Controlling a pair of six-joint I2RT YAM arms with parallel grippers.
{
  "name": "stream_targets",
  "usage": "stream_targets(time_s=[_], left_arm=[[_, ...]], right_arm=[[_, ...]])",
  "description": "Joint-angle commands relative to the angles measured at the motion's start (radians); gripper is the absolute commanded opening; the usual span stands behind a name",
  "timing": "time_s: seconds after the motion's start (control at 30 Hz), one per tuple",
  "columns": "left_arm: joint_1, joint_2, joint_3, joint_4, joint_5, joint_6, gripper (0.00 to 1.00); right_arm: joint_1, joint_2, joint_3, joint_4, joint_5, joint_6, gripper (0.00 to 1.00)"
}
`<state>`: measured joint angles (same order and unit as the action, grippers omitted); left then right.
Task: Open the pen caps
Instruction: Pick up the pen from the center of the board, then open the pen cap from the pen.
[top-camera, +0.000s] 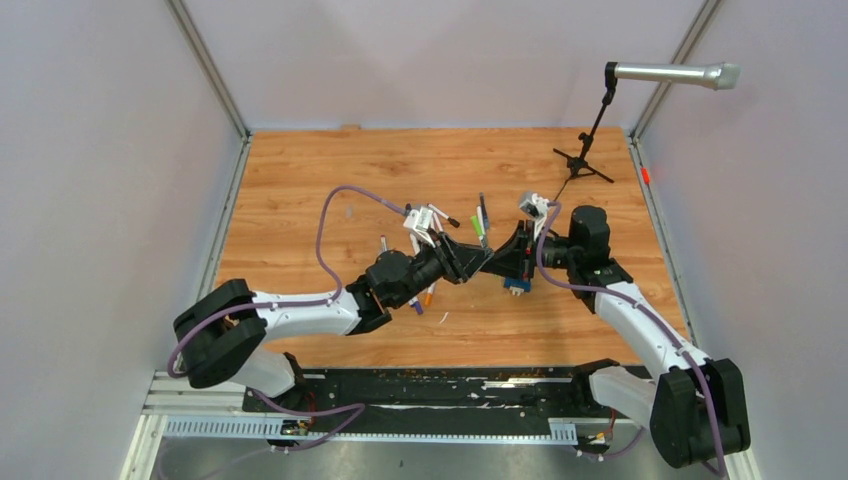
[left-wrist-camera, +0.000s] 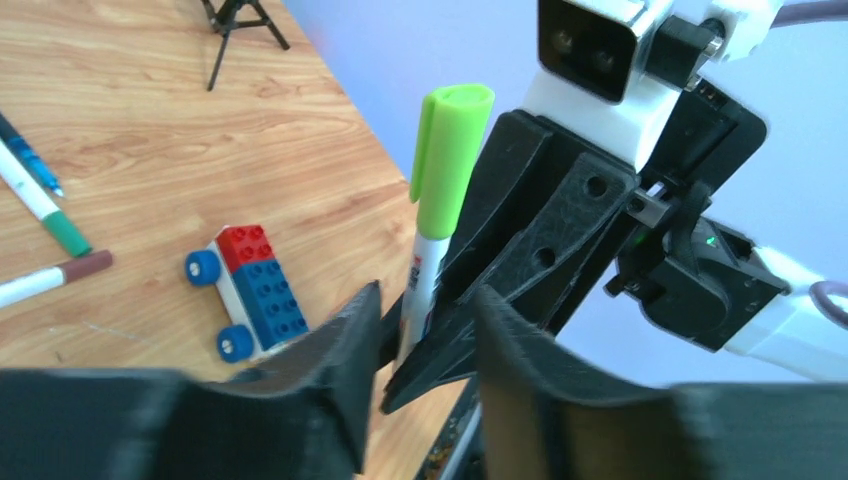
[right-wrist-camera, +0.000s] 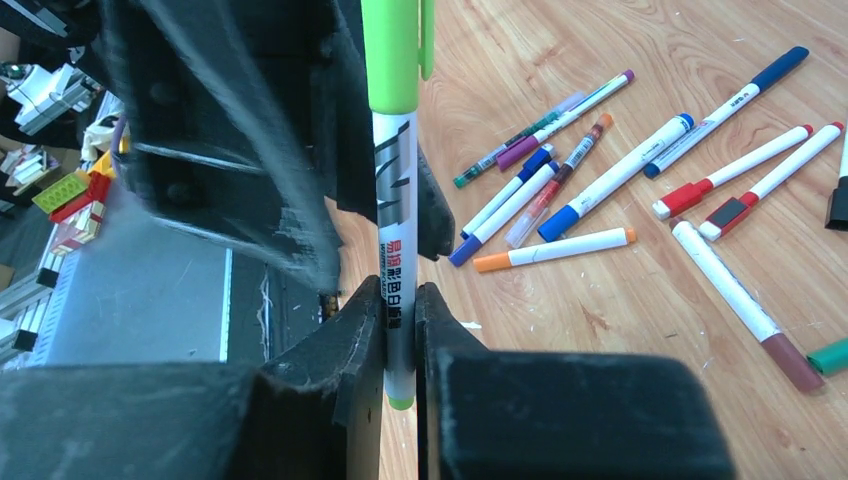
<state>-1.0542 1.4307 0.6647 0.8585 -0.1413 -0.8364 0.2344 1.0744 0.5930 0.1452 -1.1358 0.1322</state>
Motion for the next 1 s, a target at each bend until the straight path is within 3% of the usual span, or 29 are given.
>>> stream_targets(time_s=[0.0, 0.1, 0.13, 0.37, 0.6, 0.9, 0.97], left_arm=[[-0.005, -0.044, 0.010, 0.091, -0.046, 0.000, 0.68], [0.011, -0.095, 0.009, 0.041, -0.066, 0.009, 0.95], [0.019, -0.106, 0.009, 0.030, -0.070, 0.006, 0.99], [0.036, -0.128, 0.080, -0.144, -0.154, -0.040, 1.00], [0.032, -0.104, 0.177, -0.348, -0.223, -0.094, 0.85], [0.018, -0.052, 0.213, -0.350, -0.198, -0.101, 0.57], [0.016, -0.042, 0.220, -0.344, -0.194, -0.096, 0.46]], right_arm=[[0.006, -0.004, 0.038, -0.011, -0.040, -0.062, 0.00], [0.006, -0.013, 0.036, -0.021, -0.079, -0.090, 0.00], [0.006, -0.015, 0.036, -0.021, -0.090, -0.092, 0.00], [0.007, -0.017, 0.036, -0.032, -0.074, -0.107, 0.00], [0.008, -0.004, 0.036, -0.037, -0.041, -0.107, 0.00], [0.007, 0.007, 0.041, -0.040, -0.012, -0.088, 0.00], [0.008, 0.011, 0.041, -0.036, -0.012, -0.080, 0.00]])
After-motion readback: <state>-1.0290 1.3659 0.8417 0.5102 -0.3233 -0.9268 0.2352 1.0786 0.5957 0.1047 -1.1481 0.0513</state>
